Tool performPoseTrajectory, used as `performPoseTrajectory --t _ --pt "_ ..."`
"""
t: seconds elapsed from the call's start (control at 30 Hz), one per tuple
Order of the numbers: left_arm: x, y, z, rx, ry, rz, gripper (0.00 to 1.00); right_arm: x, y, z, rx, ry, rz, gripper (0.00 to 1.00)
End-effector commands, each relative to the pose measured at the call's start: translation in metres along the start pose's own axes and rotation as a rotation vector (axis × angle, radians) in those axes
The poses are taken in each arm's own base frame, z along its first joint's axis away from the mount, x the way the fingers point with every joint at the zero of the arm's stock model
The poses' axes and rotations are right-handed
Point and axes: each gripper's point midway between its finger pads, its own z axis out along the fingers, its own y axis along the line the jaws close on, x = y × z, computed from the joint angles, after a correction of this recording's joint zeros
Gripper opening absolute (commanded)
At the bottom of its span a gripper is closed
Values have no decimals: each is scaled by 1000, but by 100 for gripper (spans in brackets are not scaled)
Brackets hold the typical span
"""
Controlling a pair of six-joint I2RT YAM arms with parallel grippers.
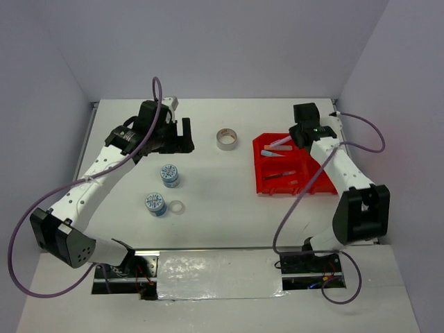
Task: Sort the stationery into containers
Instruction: Place the pen in the storage box, then pick up the stationery from the center of the board.
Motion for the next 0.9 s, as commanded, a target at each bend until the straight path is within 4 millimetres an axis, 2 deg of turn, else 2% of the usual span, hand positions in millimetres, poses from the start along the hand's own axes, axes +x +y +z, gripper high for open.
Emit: performPoseTrajectory --t 0.0,0.17,0.23,0.27,0.33,0.4,0.43,0.47,0.53,0.63,0.67,0.7,0.77,0.8,0.83,0.87 --pt "5 19 -6 -99 23 -24 99 -12 -33 27 179 -48 65 0" --pt "8 34 -12 -146 43 -26 99 2 -27 54 173 8 21 0" --pt "10 35 -15 -138 42 -30 99 7 -21 61 161 41 11 7" --pt "12 38 -17 -141 45 -36 99 7 -21 62 159 44 -1 15" --pt "16 43 -19 -146 52 -38 99 7 -13 61 120 47 -13 19" --pt "20 46 -20 -152 55 -40 99 9 -8 61 89 55 -11 32" --pt "21 49 -21 -156 57 -42 99 9 -8 61 90 57 -11 41" --pt "26 52 -21 -159 64 -44 99 8 -9 60 96 59 -13 57" --pt "32 59 -21 -172 76 -56 99 9 -7 59 85 68 -14 73" --pt "34 69 -24 -196 73 -88 99 11 4 52 26 94 -32 88" --pt "33 76 -24 -230 64 -102 99 9 17 50 -29 96 -39 91" --pt "36 83 -27 -268 72 -122 99 8 29 42 -80 106 -68 93" --pt "30 106 -35 -380 40 -192 99 24 72 14 -250 135 -224 100" --pt "34 121 -42 -447 47 -239 99 34 87 -2 -320 130 -368 100" --pt "33 129 -48 -484 24 -304 99 42 100 -16 -359 105 -457 100" --pt "34 138 -53 -523 13 -347 99 78 130 -55 -484 120 -569 100"
